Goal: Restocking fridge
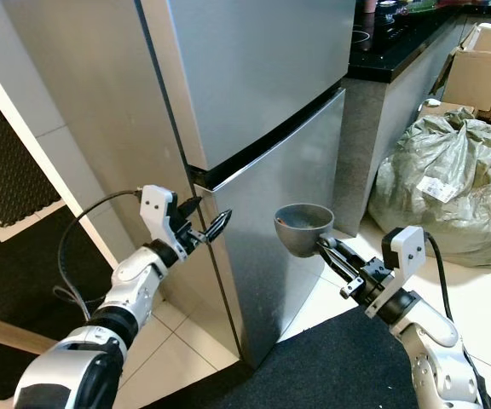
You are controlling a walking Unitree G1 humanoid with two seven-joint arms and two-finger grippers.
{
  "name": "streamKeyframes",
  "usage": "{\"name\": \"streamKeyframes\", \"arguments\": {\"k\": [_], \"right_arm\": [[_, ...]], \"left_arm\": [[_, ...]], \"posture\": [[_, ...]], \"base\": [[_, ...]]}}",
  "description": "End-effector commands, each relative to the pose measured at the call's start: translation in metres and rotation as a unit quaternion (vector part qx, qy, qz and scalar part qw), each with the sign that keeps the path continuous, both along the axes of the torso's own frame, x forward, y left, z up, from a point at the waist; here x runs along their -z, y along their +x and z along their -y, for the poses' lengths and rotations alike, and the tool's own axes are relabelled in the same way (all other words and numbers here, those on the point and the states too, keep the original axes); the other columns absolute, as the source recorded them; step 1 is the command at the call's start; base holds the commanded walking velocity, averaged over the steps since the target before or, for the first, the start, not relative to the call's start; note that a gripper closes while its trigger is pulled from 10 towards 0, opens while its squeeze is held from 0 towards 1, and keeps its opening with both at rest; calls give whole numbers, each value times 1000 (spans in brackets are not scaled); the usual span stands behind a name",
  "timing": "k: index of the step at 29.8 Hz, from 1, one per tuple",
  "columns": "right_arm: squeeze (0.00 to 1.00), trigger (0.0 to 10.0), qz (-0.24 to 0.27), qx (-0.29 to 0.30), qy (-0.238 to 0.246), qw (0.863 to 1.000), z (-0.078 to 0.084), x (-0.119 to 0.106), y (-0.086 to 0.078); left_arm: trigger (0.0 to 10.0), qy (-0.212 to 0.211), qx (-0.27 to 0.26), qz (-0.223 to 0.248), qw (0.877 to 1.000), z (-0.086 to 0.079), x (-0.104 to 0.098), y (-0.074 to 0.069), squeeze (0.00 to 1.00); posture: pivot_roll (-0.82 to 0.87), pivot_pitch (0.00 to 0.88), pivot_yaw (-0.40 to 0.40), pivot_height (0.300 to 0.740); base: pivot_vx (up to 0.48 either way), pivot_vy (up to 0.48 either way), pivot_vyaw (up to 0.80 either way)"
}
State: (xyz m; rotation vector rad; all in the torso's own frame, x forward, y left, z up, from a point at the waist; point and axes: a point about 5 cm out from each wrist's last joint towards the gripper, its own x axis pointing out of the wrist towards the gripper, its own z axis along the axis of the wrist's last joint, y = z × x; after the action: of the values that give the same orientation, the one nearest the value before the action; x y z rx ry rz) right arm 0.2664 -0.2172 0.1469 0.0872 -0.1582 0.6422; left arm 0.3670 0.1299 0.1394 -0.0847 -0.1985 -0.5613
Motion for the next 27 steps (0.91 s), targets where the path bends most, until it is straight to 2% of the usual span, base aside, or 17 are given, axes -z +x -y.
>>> {"name": "streamKeyframes", "arguments": {"k": [1,7,27], "right_arm": [[0,10000,3,-10,-1,1000,-5,-1,-1],[0,10000,4,-11,-1,1000,-5,-3,-1],[0,10000,5,-32,5,999,-18,-6,-7]], "left_arm": [[10000,1,-22,4,1000,-13,-3,2,0],[10000,-3,-32,2,999,-15,-5,5,0],[10000,-15,-29,-6,999,-1,-12,11,0]], "posture": [[-138,65,95,740],[-146,73,87,740],[-181,111,86,740]], "base": [[0,0,0],[0,0,0],[0,0,0]]}}
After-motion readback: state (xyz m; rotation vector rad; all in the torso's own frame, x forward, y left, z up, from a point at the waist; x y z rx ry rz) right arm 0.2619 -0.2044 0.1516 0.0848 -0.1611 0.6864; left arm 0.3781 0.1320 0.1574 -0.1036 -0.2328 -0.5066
